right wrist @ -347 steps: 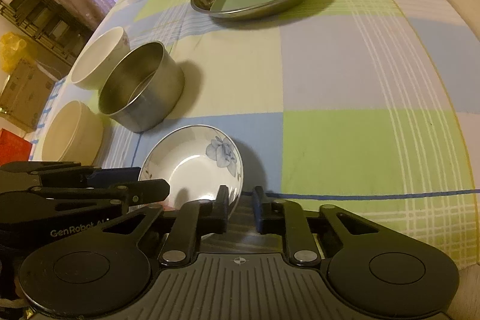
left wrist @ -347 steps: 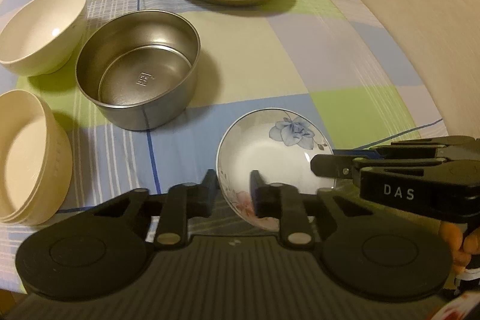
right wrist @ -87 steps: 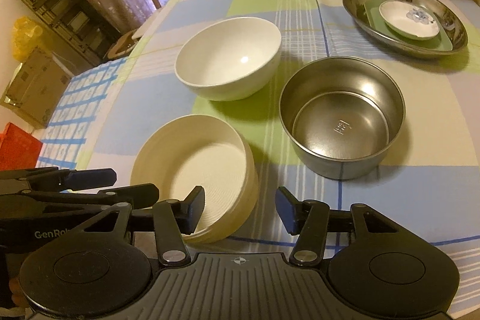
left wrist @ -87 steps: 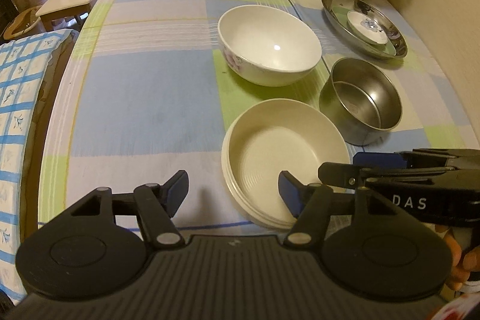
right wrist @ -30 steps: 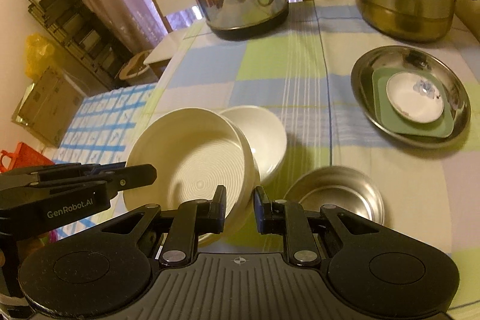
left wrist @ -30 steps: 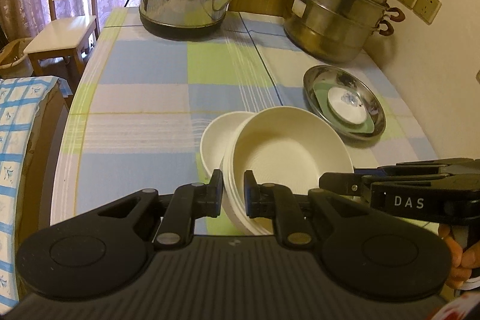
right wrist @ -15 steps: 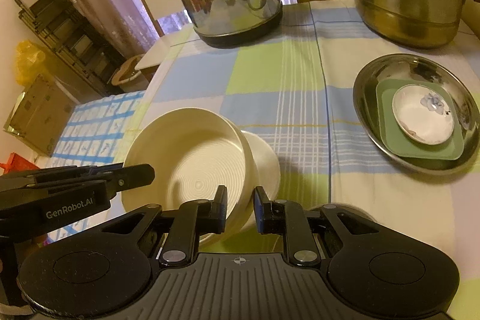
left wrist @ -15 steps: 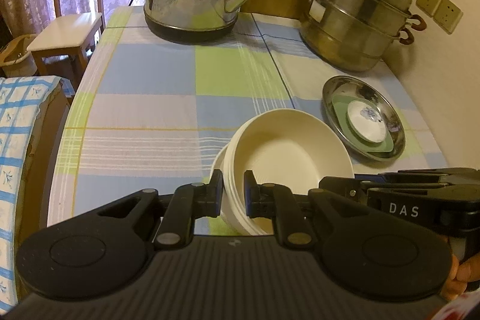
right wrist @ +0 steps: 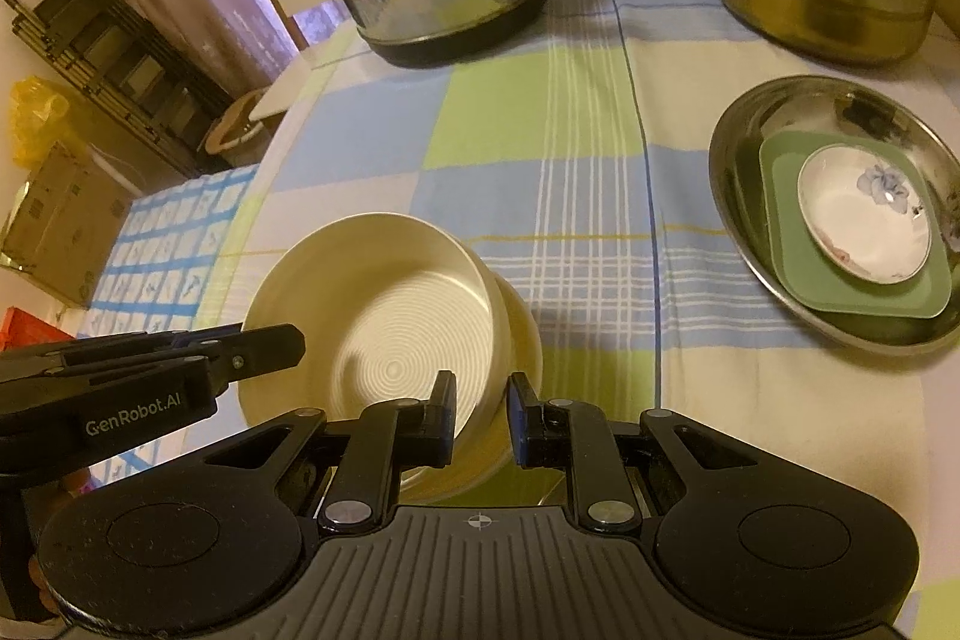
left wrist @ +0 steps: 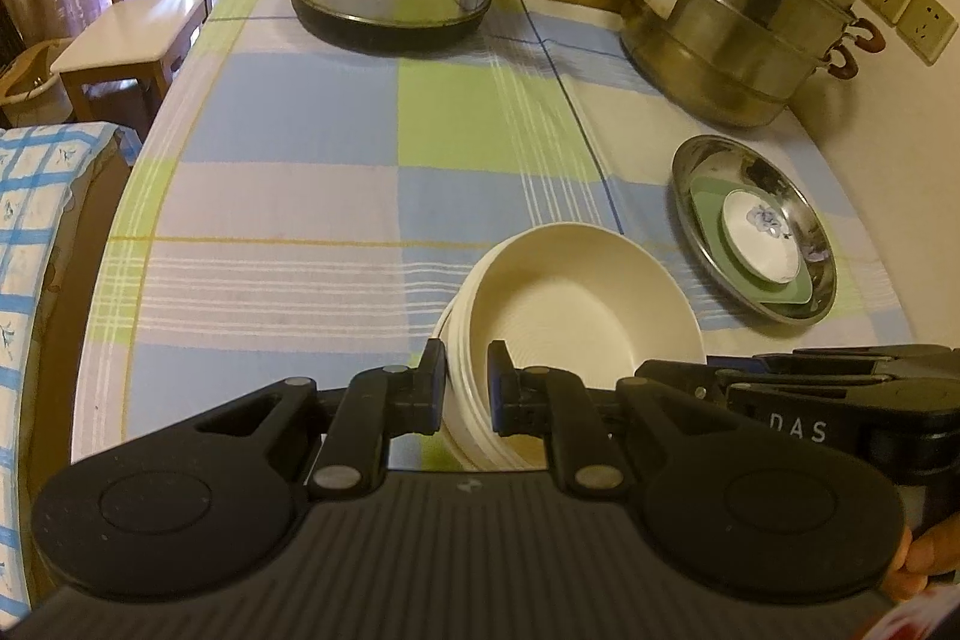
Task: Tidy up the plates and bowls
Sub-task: 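Lift the cream bowls with the left tool and carry them over the white bowl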
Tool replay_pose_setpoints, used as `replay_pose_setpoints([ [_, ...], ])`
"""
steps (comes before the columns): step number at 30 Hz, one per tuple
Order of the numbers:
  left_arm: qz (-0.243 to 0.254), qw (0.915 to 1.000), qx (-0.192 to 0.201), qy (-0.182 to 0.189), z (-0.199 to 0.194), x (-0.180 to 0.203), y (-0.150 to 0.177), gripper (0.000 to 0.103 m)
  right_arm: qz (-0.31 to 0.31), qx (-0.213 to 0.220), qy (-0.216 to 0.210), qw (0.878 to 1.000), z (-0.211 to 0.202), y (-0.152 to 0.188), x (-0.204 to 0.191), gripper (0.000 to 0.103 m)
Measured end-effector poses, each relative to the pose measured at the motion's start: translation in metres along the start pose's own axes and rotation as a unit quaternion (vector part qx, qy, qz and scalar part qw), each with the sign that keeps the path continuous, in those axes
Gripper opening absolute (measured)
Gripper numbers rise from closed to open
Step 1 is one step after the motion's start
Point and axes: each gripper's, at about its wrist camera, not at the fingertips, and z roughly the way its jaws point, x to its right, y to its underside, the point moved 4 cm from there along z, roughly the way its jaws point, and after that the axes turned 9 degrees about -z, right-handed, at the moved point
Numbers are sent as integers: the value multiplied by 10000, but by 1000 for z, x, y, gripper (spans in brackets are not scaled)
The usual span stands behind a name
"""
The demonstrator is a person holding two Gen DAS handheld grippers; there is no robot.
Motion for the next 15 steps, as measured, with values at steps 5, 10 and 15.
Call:
replay_pose_setpoints([
  [5,-33,9999,-109,4,7,-1,2,13,-13,-93,41,9999,5,0,2,19],
  [10,-92,9998,-182,-8,11,-2,3,13,-53,-108,60,9999,7,-1,2,19],
  [15,-52,9999,-152,-52,10,-1,4,20,-51,-119,70,9999,6,-1,3,20],
])
